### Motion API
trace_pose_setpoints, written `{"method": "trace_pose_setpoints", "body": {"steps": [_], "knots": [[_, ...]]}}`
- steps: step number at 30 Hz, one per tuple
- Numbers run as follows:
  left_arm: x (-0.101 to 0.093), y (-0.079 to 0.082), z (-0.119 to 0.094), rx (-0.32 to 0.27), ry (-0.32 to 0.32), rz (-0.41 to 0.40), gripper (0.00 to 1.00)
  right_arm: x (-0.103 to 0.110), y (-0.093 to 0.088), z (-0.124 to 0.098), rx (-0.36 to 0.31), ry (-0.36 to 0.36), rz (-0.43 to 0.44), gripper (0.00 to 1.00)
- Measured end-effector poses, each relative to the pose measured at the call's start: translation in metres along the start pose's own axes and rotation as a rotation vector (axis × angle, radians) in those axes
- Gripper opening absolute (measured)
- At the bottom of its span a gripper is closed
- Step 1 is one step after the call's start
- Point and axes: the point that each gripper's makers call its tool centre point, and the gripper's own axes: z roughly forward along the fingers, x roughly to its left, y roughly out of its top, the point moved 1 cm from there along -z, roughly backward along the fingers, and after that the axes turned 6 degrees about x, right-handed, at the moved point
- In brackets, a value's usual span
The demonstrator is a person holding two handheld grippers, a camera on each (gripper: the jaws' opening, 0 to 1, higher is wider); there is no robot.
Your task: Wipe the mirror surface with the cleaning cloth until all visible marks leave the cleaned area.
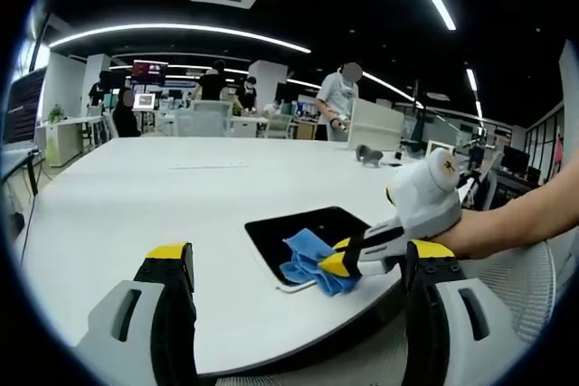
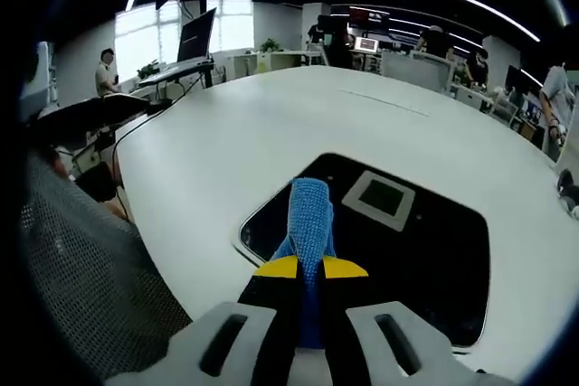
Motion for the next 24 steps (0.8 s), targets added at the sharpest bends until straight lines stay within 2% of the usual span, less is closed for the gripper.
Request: {"method": "trace_pose_setpoints", "body": {"steps": [10, 18, 24], "knots": [[0.000, 0.000, 0.000, 0.000, 0.001, -0.001, 0.96, -0.018, -0.007, -0.007, 0.000, -0.028, 0.087, 0.02], [0.000, 0.001, -0.001, -0.009, 0.001, 0.003, 0.96, -0.024, -0.010, -0.009, -0.002, -0.035, 0.146, 0.02], [0.000, 0.001, -0.001, -0.013, 0.001, 0.003, 0.96, -0.026, -0.012, -0.011, 0.007, -0.055, 0.140, 0.02]]}}
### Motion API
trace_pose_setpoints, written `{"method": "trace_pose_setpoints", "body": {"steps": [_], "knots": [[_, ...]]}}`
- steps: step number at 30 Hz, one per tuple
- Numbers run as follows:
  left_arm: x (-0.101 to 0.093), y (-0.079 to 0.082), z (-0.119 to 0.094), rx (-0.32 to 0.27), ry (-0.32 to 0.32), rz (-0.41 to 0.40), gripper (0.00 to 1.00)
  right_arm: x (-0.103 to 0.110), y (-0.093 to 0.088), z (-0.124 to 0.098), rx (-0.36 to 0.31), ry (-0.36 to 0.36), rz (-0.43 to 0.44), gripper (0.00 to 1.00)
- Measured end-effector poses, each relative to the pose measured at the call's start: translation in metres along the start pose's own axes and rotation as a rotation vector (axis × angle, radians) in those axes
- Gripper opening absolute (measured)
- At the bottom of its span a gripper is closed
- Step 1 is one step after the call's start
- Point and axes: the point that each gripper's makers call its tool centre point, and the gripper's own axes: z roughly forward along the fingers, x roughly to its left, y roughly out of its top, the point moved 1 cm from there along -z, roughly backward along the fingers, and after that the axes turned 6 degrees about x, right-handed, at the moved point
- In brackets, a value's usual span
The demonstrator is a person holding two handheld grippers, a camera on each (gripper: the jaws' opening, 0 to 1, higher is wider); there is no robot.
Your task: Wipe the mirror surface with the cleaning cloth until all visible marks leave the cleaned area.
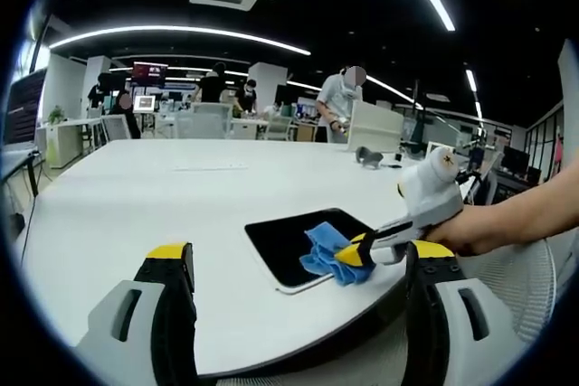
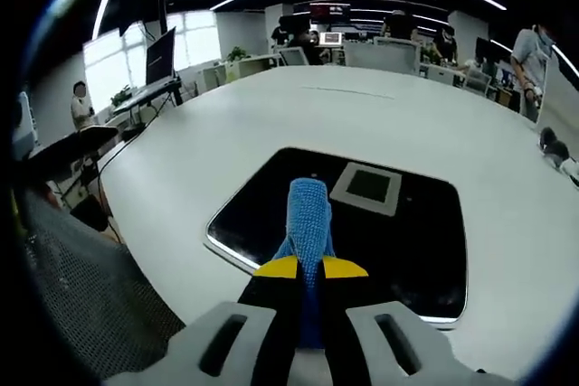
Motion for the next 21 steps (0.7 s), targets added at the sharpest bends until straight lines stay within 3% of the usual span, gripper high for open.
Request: {"method": "trace_pose_setpoints", "body": {"steps": [21], "knots": [[0.000, 0.003, 0.001, -0.011, -0.002, 0.000, 0.95, -0.008, 0.011, 0.012, 0.006, -0.029, -0.046, 0.02]]}}
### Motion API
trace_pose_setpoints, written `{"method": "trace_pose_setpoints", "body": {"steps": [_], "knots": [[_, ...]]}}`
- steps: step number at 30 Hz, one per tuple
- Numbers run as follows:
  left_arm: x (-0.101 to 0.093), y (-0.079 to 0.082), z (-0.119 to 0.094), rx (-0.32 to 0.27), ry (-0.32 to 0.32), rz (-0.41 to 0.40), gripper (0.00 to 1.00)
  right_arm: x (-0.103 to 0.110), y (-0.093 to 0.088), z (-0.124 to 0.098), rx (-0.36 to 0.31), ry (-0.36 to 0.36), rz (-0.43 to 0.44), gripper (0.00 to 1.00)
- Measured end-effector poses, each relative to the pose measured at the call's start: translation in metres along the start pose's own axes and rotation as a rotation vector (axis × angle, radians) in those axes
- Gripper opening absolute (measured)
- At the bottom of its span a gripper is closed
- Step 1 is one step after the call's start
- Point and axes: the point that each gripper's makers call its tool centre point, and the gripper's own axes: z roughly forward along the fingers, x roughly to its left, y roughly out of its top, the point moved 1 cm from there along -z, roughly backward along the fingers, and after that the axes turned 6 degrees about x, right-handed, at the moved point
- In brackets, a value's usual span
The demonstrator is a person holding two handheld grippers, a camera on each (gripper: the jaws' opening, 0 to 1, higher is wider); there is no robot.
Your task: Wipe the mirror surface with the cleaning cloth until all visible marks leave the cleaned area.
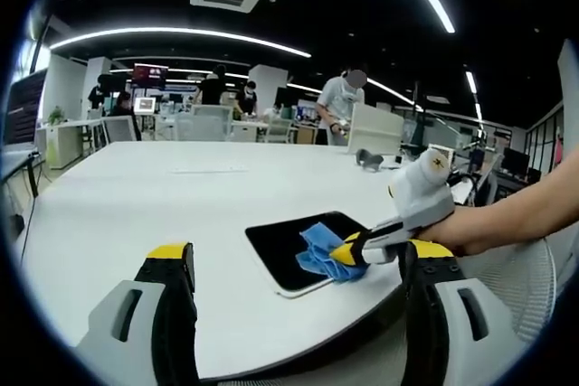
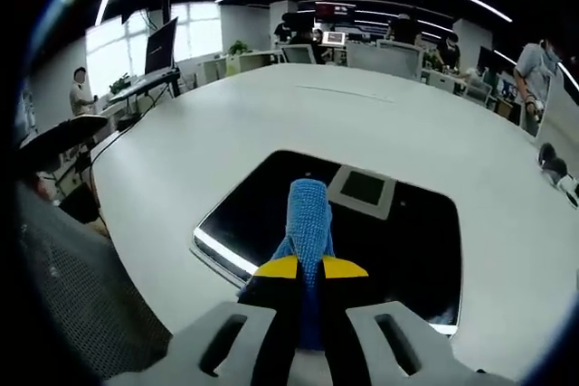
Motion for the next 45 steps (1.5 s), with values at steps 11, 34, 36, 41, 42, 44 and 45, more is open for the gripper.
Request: {"method": "trace_pose_setpoints", "body": {"steps": [11, 34, 36, 41, 42, 44, 45], "knots": [[0.001, 0.000, 0.000, 0.002, 0.000, -0.001, 0.95, -0.012, 0.016, 0.017, 0.011, 0.005, -0.040, 0.02], [0.000, 0.002, 0.000, 0.001, 0.009, 0.001, 0.95, -0.037, 0.049, 0.050, 0.011, -0.003, -0.075, 0.02], [0.000, 0.002, 0.000, 0.003, 0.007, 0.001, 0.95, -0.038, 0.051, 0.052, 0.012, -0.002, -0.078, 0.02], [-0.001, 0.002, 0.000, 0.005, 0.009, 0.000, 0.95, -0.043, 0.056, 0.058, 0.010, -0.003, -0.094, 0.02], [-0.001, 0.002, 0.000, 0.006, 0.009, 0.001, 0.95, -0.044, 0.058, 0.059, 0.011, -0.003, -0.096, 0.02], [-0.001, 0.003, 0.000, 0.005, 0.010, 0.001, 0.95, -0.045, 0.060, 0.061, 0.013, -0.003, -0.099, 0.02], [-0.001, 0.003, 0.000, 0.005, 0.010, 0.001, 0.95, -0.047, 0.061, 0.063, 0.015, -0.004, -0.101, 0.02]]}}
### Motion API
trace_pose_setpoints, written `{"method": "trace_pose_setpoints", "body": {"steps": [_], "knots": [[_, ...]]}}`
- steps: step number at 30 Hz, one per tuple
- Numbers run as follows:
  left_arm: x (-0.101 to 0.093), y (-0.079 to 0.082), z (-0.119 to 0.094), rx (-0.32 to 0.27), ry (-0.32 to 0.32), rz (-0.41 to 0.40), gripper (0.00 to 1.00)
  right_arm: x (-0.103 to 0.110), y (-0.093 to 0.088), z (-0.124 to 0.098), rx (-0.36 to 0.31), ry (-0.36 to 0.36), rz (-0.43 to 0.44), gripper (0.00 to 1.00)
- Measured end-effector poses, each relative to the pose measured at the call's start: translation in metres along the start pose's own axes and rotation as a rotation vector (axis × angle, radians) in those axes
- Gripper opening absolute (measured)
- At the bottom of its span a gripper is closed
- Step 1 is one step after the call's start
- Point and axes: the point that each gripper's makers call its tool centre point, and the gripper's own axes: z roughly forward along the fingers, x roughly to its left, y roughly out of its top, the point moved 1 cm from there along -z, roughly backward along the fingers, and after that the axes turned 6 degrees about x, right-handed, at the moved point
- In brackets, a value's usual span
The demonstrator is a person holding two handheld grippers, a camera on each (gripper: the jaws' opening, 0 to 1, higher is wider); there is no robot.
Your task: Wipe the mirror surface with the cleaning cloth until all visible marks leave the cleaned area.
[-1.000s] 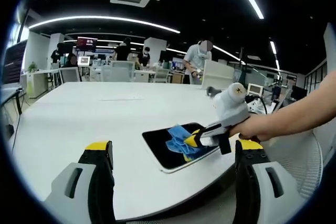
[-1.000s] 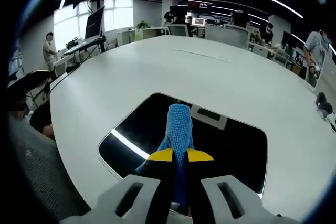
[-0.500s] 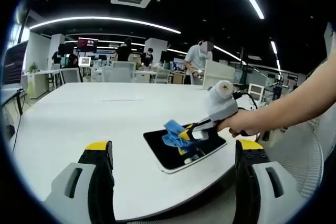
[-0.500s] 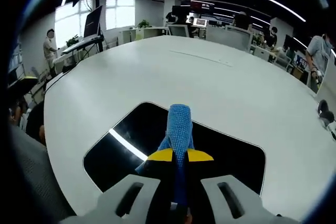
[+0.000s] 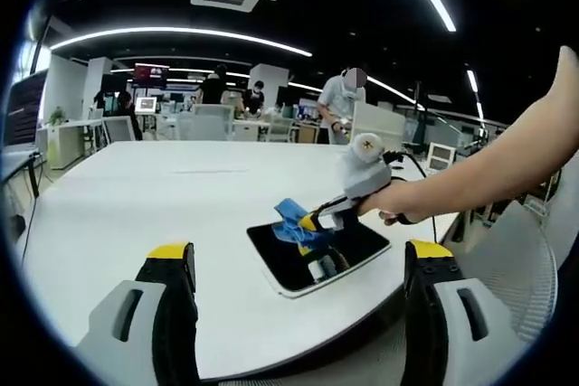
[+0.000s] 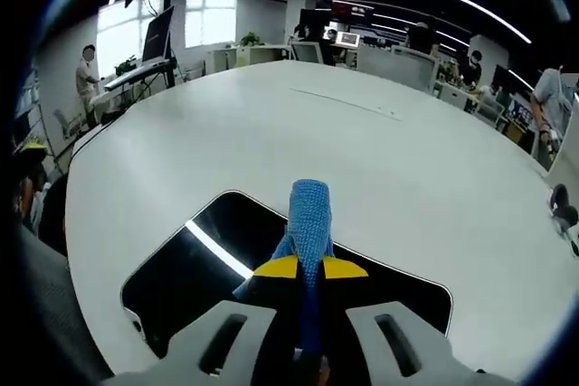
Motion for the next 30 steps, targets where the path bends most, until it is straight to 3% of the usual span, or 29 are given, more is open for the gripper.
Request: {"method": "trace_pose_setpoints", "body": {"steps": [20, 27, 30], "knots": [[0.000, 0.000, 0.001, -0.002, 0.002, 0.002, 0.96, -0.009, 0.008, 0.009, 0.015, 0.000, -0.020, 0.01], [0.002, -0.001, 0.001, 0.006, 0.006, -0.002, 0.96, -0.009, 0.007, 0.007, 0.032, -0.001, -0.089, 0.01], [0.002, -0.002, 0.001, 0.007, 0.008, -0.003, 0.96, -0.012, 0.005, 0.005, 0.035, -0.001, -0.076, 0.01]]}}
